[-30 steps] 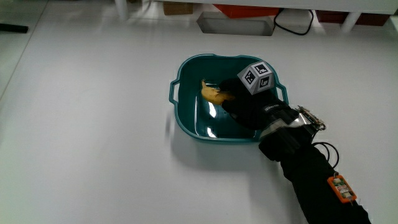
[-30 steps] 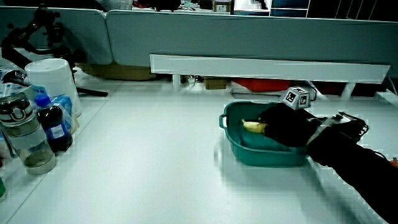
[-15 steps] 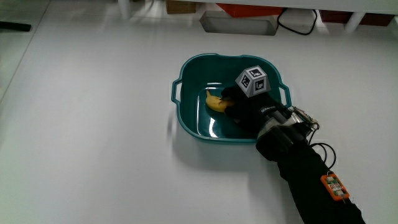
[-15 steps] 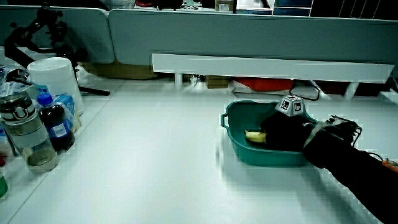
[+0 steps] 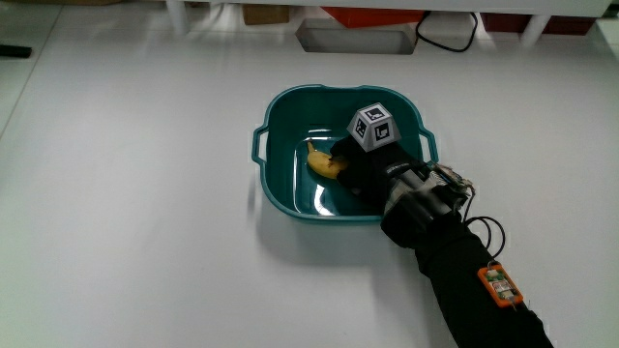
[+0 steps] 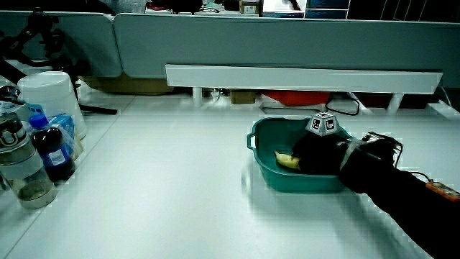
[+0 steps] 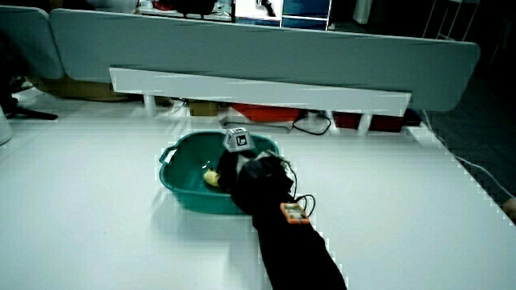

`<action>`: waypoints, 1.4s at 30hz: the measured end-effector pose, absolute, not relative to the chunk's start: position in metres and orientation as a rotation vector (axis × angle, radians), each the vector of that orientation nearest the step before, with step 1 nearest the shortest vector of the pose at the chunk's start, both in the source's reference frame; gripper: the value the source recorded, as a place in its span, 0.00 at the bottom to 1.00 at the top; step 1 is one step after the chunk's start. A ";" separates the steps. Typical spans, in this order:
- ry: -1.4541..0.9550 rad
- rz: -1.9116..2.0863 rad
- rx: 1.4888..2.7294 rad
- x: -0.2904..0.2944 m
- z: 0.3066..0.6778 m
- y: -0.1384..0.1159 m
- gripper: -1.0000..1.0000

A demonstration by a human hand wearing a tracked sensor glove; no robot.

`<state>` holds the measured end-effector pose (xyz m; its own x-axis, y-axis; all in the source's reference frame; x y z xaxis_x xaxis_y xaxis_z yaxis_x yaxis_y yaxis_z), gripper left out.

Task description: Place banana into plate

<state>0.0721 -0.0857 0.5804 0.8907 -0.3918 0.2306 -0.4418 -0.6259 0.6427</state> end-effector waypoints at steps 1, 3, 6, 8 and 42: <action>-0.596 0.089 2.321 0.071 0.577 -0.086 0.44; -0.604 0.095 2.312 0.070 0.579 -0.086 0.41; -0.608 0.094 2.313 0.069 0.575 -0.086 0.36; -0.607 0.087 2.318 0.070 0.578 -0.086 0.33; -0.611 0.084 2.471 0.111 0.499 -0.075 0.00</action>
<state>0.1114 -0.0748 0.4990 0.8929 -0.4070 0.1927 -0.4438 -0.7228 0.5296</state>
